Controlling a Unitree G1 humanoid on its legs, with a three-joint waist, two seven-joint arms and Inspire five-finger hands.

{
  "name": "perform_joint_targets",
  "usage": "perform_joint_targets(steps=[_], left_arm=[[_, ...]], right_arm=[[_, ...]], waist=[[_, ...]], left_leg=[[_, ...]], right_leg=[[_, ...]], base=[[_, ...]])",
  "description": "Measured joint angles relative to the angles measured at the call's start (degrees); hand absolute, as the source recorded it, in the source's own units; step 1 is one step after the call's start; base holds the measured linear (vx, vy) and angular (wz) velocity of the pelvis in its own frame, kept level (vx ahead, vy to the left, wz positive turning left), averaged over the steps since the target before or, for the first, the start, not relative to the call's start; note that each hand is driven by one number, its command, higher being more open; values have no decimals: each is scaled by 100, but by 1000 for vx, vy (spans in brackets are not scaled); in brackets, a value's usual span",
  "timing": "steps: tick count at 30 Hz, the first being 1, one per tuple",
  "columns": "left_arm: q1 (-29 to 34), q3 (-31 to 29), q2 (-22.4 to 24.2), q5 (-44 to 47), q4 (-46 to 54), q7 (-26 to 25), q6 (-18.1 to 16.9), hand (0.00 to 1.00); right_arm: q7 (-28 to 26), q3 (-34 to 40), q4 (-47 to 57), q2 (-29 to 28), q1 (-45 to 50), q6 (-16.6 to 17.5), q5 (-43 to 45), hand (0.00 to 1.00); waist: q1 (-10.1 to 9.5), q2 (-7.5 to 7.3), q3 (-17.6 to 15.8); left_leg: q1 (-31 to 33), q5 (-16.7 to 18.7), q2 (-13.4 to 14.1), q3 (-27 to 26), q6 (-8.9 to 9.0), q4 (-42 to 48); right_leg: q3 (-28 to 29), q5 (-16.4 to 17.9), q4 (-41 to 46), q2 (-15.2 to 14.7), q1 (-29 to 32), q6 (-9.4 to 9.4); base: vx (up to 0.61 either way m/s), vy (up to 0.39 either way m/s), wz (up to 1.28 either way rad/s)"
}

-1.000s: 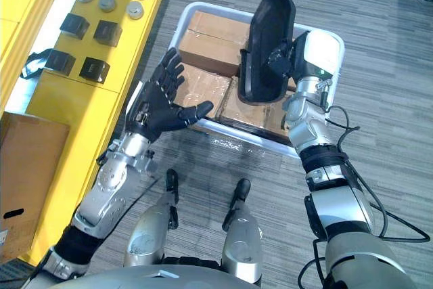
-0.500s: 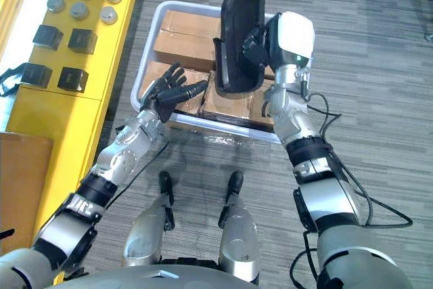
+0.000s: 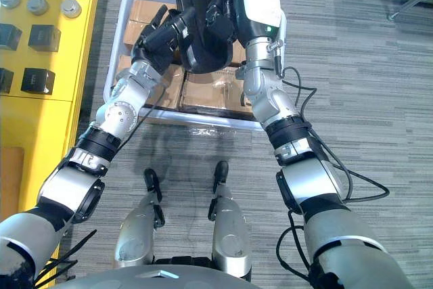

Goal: Walk over and take three plastic housings, then place them on the shelf

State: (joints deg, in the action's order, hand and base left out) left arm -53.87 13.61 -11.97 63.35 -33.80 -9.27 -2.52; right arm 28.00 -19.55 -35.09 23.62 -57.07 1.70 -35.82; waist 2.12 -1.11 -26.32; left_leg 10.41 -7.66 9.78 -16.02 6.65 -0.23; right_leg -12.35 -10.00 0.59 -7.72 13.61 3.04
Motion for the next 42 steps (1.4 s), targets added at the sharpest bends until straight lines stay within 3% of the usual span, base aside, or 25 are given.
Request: perform_joint_targets(steps=[6, 16, 23, 24, 31, 36, 42], left_arm=[[-6, -161, -3, 177, -35, -37, -22, 100], [-95, -222, 46, 638, -359, 7, -141, 100], [-177, -222, 28, 358, -803, 104, -115, 100], [-177, -222, 28, 351, -888, 163, -115, 0], [-176, -218, 29, 394, -1219, 748, -363, 0], [-128, -253, 27, 460, -1372, 1295, -1005, 0], [92, -728, 72, 1421, -1361, 1987, -1541, 0]], right_arm=[[135, -45, 35, -165, -3, 139, 6, 0], [216, -282, 938, -364, 81, 240, 18, 0], [218, -405, 1431, -444, 258, 269, 31, 0], [218, -406, 1470, -444, 272, 268, 35, 0], [216, -403, 1621, -436, 544, 265, 96, 0], [232, -363, 1911, -428, 735, 286, 298, 0], [247, -337, 2032, -428, 1045, 382, 371, 0]], waist=[[87, -88, -47], [125, -120, -64], [118, -359, -103], [117, -370, -102], [125, -402, -99], [128, -409, -100], [129, -423, -92]], left_leg=[[-1, 10, -1, -3, 13, 7], [-15, 16, 6, -39, 21, 7], [-144, 52, 93, -122, 68, 10], [-165, 60, 98, -145, 78, 10], [-237, 88, 115, -253, 115, 10], [-311, 117, 166, -274, 149, 14], [-388, 133, 187, -294, 166, 14]], right_leg=[[8, -3, -1, -1, 0, -2], [20, -99, -189, 22, -83, -19], [72, -118, -288, 111, -207, -46], [96, -120, -289, 118, -208, -49], [173, -123, -290, 135, -218, -47], [189, -123, -330, 193, -303, -47], [194, -123, -372, 216, -387, -48]], base=[[2, 2, -1], [1, 1, 0], [4, 1, -6], [7, 7, -11], [16, 14, -7], [7, 4, -2], [0, 0, 0]])
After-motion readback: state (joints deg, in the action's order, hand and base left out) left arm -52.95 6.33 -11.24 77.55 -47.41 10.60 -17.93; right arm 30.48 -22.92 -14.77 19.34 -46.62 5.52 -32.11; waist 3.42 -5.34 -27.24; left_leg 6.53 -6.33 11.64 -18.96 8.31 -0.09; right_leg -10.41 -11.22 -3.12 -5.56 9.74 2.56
